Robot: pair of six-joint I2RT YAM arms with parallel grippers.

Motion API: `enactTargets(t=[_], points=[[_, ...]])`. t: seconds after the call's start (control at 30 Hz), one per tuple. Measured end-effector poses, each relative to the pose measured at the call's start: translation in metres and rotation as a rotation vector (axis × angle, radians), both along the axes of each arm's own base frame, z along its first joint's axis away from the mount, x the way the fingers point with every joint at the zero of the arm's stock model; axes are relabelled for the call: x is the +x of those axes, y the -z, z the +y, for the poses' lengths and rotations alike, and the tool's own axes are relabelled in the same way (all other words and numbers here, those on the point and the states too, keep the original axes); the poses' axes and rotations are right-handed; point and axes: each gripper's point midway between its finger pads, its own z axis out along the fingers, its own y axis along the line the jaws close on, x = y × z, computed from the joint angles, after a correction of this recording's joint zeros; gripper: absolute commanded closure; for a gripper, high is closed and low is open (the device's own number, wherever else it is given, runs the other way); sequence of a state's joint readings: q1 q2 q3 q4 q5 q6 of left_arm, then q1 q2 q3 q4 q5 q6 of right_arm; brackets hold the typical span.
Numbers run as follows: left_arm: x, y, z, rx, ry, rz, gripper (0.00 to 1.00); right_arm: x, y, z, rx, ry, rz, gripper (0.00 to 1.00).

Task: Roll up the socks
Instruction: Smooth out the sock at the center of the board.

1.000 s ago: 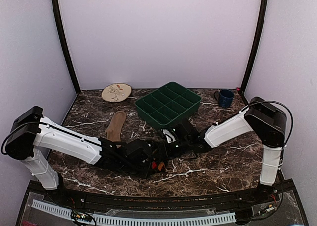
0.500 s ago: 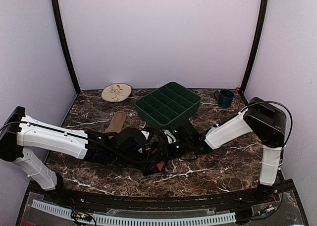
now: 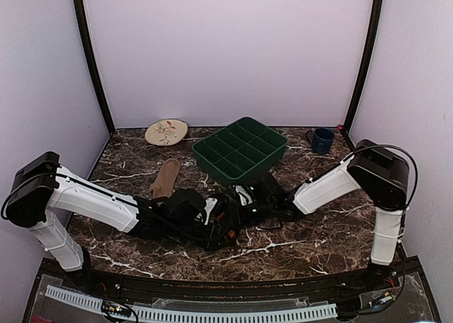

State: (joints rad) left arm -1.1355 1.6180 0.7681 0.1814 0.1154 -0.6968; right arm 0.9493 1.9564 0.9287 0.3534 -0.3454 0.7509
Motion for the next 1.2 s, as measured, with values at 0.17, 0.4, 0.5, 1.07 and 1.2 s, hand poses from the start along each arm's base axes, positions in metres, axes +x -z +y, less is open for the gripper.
enactTargets(t=[0.17, 0.4, 0.5, 1.07, 1.2], points=[[0.010, 0.007, 0.000, -0.030, -0.023, 0.018, 0.53, 0.000, 0.000, 0.000, 0.006, 0.003, 0.001, 0.80], [0.011, 0.015, -0.002, -0.020, -0.022, 0.028, 0.53, -0.002, 0.000, 0.000, 0.009, 0.002, 0.006, 0.80], [0.010, 0.017, -0.004, -0.025, -0.020, 0.034, 0.53, -0.003, 0.000, 0.000, 0.011, -0.003, 0.009, 0.81], [0.012, 0.001, -0.026, -0.179, 0.043, 0.051, 0.53, -0.005, 0.001, 0.006, 0.032, -0.026, 0.018, 0.81], [0.009, 0.019, -0.025, -0.152, 0.047, 0.082, 0.54, -0.005, 0.001, 0.007, 0.035, -0.029, 0.020, 0.81]])
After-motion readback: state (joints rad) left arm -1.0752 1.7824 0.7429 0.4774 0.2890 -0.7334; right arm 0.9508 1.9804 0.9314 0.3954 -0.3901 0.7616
